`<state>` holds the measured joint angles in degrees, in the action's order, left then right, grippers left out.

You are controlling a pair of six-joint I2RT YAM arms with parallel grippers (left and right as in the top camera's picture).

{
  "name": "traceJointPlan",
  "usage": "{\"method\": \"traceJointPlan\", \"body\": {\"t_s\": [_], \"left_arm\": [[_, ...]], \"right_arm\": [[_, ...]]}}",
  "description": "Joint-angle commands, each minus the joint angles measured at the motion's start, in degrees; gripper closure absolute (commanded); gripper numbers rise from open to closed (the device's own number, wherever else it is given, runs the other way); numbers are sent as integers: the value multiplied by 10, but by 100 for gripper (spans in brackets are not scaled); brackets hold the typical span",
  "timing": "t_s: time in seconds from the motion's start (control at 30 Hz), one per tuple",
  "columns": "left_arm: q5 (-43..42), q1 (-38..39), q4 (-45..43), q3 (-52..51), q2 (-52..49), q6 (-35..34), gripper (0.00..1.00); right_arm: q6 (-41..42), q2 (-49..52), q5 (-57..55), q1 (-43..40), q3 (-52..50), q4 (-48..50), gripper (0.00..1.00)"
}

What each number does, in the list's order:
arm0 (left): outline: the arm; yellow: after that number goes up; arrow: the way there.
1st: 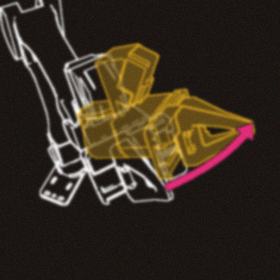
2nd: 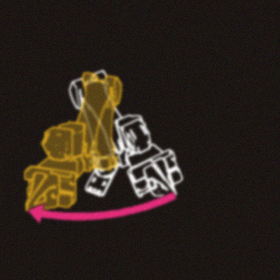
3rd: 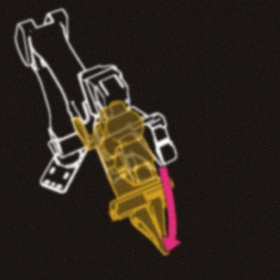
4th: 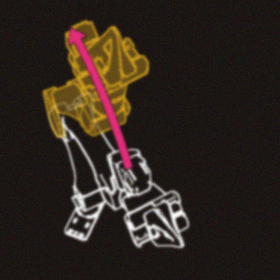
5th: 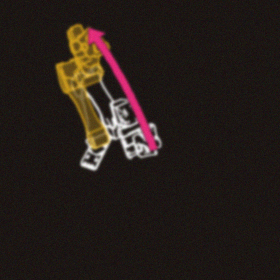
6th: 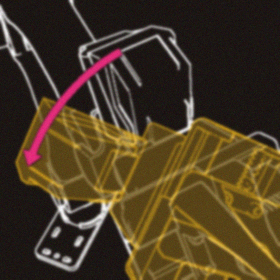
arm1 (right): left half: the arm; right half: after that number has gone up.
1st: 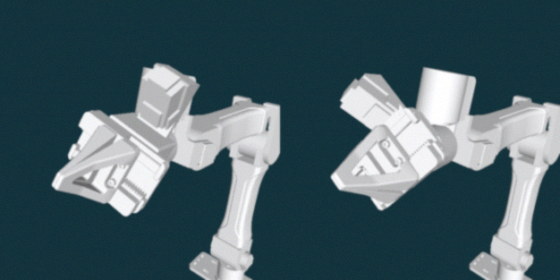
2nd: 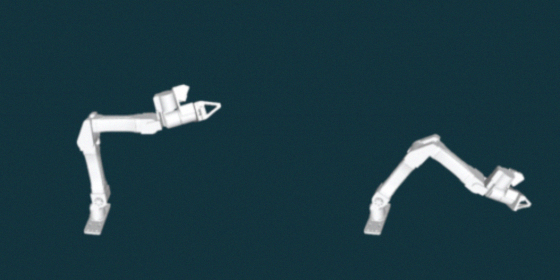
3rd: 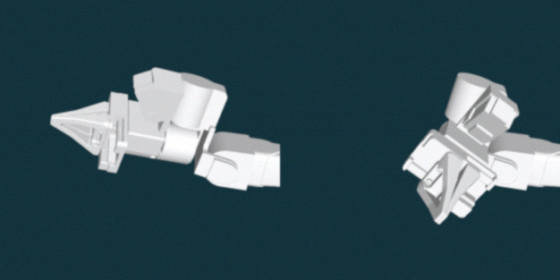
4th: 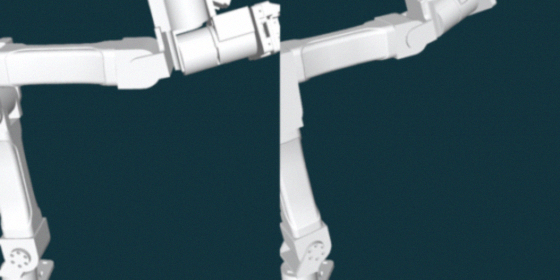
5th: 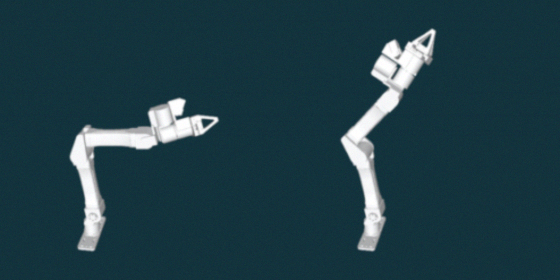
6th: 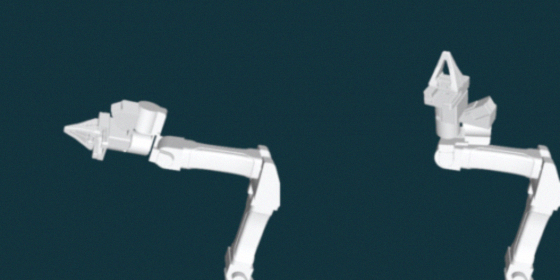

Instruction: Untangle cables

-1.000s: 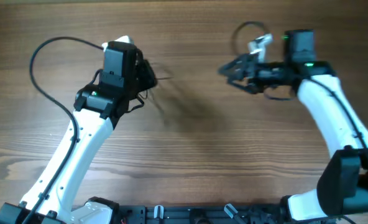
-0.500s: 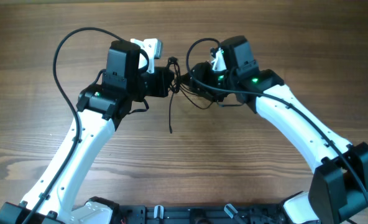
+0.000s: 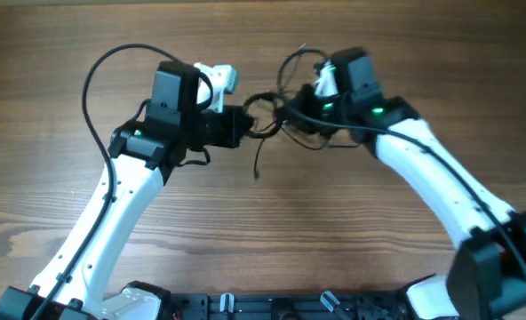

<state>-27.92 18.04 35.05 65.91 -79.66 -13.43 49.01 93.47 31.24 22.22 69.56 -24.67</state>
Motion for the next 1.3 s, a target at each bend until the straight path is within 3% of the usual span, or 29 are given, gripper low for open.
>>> {"method": "traceJointPlan", "body": {"t_s": [0.0,0.17,0.33,0.37,0.4,0.43,0.47,0.53,0.6,0.67,0.77,0.87,0.97,1.0,1.07,1.1,1.17,1.2,1.27], "left_arm": [[320,-11,59,3,1,-90,96],[436,-11,69,3,0,-170,93],[474,-25,70,3,0,-271,96],[478,-36,70,3,0,-303,96],[477,-50,70,3,0,-338,96],[473,-61,70,3,0,-370,96],[445,-68,60,3,0,-380,96],[365,-70,30,3,0,-339,96],[213,-69,-23,3,0,-236,96],[92,-69,-70,3,0,-209,96],[82,-69,-82,3,0,-261,96],[16,-69,-90,3,0,-254,96],[-80,-69,-101,3,0,-162,96],[-125,-69,-99,3,0,-103,96],[-190,-69,-98,3,0,-40,96],[-215,-69,-97,3,0,-15,96],[-207,-70,-83,3,0,-2,96],[-165,-71,-67,3,0,-2,96],[-33,-77,-15,3,0,-9,96]], "right_arm": [[-56,-98,59,-85,1,-26,96],[-103,-131,180,-128,1,-16,96],[-100,-131,122,-136,1,-42,96],[-99,-131,76,-136,1,-74,78],[-100,-131,45,-136,1,-101,67],[-100,-131,26,-136,1,-121,44],[-101,-131,14,-136,1,-138,29],[-104,-131,9,-136,1,-152,13],[-136,-131,9,-127,1,-148,7],[-152,-131,16,-105,1,-149,4],[-102,-127,-2,-64,1,-149,3],[37,-90,-58,-7,1,-135,1],[88,-20,-88,35,1,-64,1],[94,1,-74,38,1,-34,2],[122,41,-50,38,1,6,11],[125,54,-46,38,1,15,22],[77,56,-46,25,1,16,76],[22,51,-42,5,1,9,95],[-29,33,-27,-61,1,-54,96]]}}
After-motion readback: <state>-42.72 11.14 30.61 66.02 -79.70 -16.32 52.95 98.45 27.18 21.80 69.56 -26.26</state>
